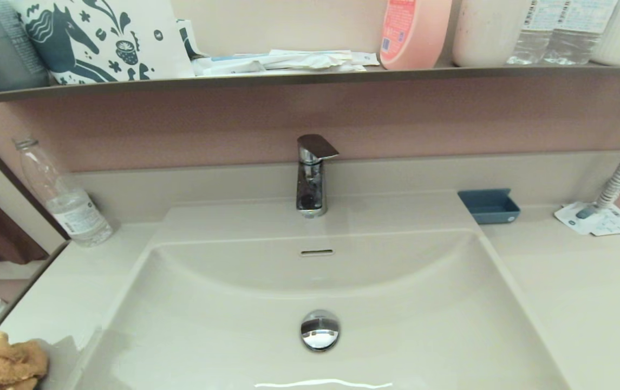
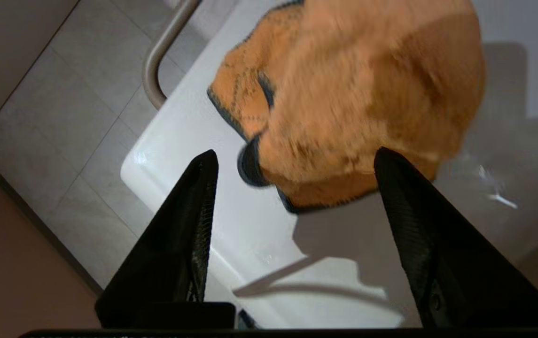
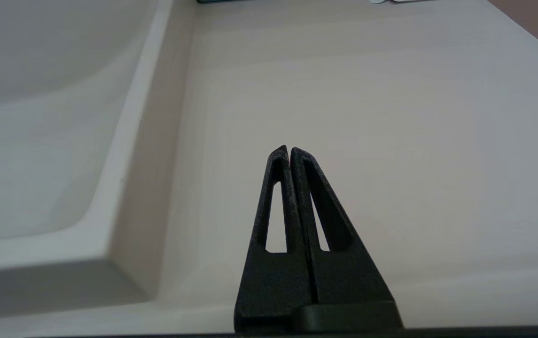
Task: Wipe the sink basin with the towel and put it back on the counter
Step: Pick up the cloth
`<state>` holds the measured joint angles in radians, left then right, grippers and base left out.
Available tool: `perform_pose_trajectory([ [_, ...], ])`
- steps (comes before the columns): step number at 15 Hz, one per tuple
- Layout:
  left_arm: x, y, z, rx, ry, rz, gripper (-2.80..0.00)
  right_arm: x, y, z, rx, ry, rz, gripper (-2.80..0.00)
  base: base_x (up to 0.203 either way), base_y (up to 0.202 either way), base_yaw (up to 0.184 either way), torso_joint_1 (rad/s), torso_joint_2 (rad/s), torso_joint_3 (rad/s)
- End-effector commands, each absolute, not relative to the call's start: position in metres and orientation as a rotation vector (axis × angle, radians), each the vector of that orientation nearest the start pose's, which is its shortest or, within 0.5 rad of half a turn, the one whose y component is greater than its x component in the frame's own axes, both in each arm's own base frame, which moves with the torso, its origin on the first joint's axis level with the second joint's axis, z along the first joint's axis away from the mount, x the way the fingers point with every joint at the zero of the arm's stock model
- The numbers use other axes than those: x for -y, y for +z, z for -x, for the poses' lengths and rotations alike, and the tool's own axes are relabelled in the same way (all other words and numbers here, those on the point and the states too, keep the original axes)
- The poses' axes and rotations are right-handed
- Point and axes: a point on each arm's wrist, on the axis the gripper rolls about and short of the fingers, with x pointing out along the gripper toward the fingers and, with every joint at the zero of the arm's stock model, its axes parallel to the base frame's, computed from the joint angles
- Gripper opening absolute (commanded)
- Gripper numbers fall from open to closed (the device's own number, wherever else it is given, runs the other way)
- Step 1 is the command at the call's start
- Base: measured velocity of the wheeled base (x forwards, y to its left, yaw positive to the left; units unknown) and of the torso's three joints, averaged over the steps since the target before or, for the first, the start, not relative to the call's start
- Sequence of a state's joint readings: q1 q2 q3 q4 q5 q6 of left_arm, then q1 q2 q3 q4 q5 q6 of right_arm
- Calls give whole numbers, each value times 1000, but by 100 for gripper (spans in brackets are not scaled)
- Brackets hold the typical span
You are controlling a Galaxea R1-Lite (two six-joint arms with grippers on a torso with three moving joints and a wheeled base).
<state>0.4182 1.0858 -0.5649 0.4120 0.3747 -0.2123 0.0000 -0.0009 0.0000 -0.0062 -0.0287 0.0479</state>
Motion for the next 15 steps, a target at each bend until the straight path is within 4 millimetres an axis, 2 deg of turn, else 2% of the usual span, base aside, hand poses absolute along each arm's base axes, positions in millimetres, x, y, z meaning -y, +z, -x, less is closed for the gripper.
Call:
perform_pose_trajectory([
  [1,-74,154,-106,-924,859,225,0,1,76,23,7,-30,-48,-280,0,0,0,0,0,0],
  [3,-89,151,-110,-923,747,240,0,1,76,23,7,-29,-49,-280,0,0,0,0,0,0],
  [5,-90,149,-112,-926,682,259,0,1,76,23,7,-29,-49,-280,0,0,0,0,0,0],
  [6,-89,148,-112,-920,652,273,-280,1,76,23,7,-30,-48,-280,0,0,0,0,0,0],
  [11,-84,142,-110,-938,569,312,-280,1,76,23,8,-29,-49,-280,0,0,0,0,0,0],
  [15,-84,161,-114,-851,565,281,-280,1,76,23,8,-29,-49,-280,0,0,0,0,0,0],
])
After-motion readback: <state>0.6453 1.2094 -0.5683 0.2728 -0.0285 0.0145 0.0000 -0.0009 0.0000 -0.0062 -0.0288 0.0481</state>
